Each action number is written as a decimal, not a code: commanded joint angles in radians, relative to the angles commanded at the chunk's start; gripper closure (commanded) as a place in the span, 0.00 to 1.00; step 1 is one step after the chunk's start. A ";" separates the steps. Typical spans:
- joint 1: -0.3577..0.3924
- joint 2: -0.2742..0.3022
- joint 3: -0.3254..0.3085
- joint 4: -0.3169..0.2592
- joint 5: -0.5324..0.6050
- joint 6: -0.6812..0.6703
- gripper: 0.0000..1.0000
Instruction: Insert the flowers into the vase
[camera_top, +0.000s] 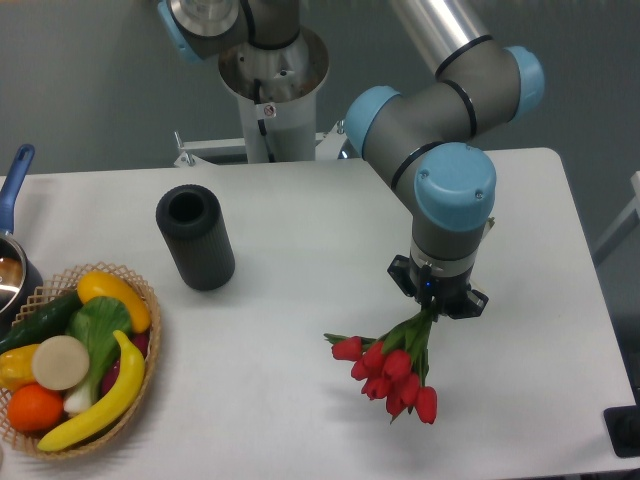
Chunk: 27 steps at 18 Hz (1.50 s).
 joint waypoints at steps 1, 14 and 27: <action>0.000 0.003 0.000 0.000 -0.011 0.000 0.80; -0.080 0.011 -0.041 0.185 -0.235 -0.207 0.83; -0.098 0.112 -0.185 0.372 -0.762 -0.264 0.86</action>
